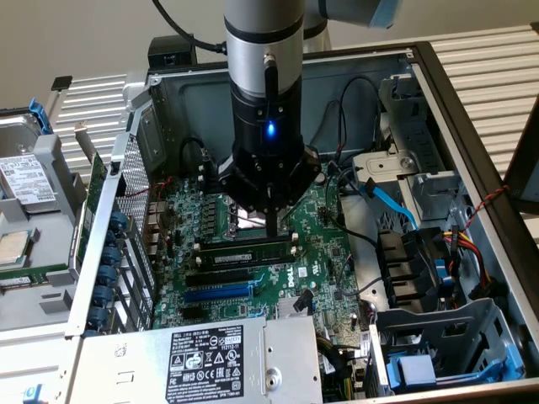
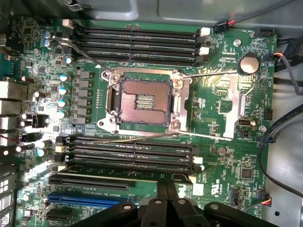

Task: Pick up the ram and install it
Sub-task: 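Press down the ram until it locks into place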

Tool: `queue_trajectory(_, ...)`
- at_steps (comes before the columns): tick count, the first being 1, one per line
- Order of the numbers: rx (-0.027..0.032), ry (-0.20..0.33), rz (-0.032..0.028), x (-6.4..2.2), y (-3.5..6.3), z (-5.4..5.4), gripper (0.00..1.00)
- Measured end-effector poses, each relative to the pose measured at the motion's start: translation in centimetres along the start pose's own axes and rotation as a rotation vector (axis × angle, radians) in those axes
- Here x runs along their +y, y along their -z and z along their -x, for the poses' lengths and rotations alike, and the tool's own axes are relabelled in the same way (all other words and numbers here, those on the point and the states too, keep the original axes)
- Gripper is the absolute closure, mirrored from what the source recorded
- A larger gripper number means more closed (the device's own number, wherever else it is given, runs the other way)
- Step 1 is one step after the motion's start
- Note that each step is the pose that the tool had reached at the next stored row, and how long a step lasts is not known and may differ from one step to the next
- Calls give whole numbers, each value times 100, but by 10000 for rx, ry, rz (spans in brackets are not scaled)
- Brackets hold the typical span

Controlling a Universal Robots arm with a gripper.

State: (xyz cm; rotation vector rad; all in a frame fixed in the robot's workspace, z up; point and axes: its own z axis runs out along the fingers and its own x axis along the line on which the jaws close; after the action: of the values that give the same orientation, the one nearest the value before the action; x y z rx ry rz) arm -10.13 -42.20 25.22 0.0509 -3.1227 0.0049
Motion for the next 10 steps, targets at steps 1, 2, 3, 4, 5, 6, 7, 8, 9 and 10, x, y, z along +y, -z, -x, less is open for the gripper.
queue_trajectory(1, 1, 0, 0, -1, 6, -11, 89)
queue_trajectory(2, 1, -1, -1, -2, 10, -18, 89)
queue_trajectory(3, 1, -1, 0, -3, 13, -22, 89)
queue_trajectory(4, 1, 0, -1, -3, 17, -29, 89)
queue_trajectory(5, 1, 0, -1, -2, 22, -40, 89)
queue_trajectory(6, 2, -1, -2, -2, 28, -51, 89)
queue_trajectory(7, 2, 0, -3, -2, 34, -60, 89)
queue_trajectory(8, 2, 0, -2, -2, 40, -70, 89)
queue_trajectory(9, 1, -1, -1, -3, 45, -79, 89)
queue_trajectory(10, 0, 0, 2, -4, 49, -88, 89)
